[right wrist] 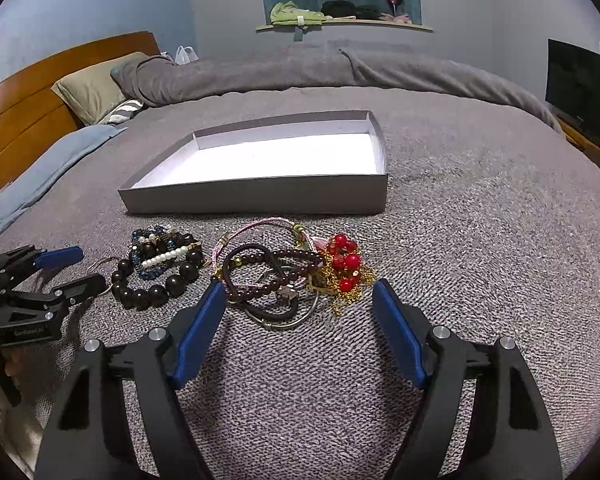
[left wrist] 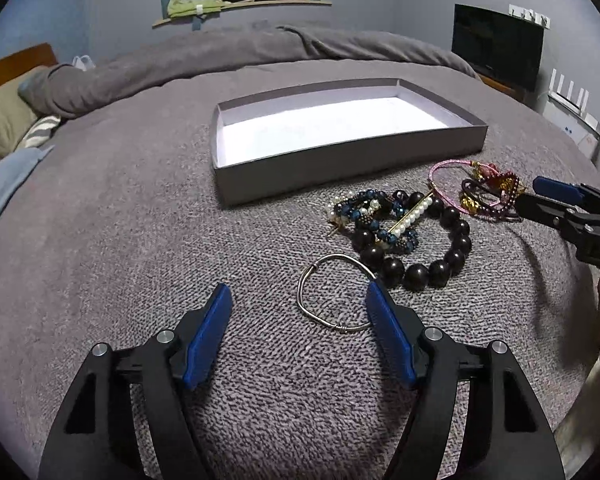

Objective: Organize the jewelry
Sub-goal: 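Grasp the thin silver bangle with the left tool while the right tool grasps the dark bead bracelet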

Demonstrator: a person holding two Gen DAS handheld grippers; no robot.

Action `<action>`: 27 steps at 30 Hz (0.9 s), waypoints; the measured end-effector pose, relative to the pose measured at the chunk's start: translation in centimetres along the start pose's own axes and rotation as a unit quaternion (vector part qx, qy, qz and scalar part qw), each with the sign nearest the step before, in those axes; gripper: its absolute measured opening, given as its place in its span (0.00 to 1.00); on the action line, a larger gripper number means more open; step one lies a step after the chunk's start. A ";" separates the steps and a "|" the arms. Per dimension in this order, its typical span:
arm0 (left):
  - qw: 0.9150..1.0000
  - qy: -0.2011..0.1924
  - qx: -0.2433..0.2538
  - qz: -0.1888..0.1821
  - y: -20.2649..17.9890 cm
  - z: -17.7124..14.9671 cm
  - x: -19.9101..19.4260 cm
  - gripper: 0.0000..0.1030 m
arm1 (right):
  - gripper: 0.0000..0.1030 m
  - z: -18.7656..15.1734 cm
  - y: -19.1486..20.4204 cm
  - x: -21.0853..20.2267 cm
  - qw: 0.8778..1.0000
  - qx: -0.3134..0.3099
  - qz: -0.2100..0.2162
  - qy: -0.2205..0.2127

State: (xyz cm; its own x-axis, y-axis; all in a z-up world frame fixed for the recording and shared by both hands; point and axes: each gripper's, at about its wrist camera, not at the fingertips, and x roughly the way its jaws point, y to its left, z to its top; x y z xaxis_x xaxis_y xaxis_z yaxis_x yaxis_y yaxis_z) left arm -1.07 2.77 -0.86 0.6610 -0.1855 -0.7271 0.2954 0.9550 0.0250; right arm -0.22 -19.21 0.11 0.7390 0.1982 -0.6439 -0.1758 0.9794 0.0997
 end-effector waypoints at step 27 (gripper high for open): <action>0.998 0.005 0.053 -0.025 -2.1 -0.4 -0.4 0.52 | 0.73 -0.2 -0.7 0.6 1.000 0.002 -0.010 0.008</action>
State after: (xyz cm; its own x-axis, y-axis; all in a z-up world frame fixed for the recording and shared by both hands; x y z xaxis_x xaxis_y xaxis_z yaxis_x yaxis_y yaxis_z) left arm -2.20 0.93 -0.89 0.6366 -0.2298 -0.7361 0.3997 0.9147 0.0601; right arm 0.20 -19.79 -0.48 0.7322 0.1785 -0.6573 -0.1593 0.9832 0.0896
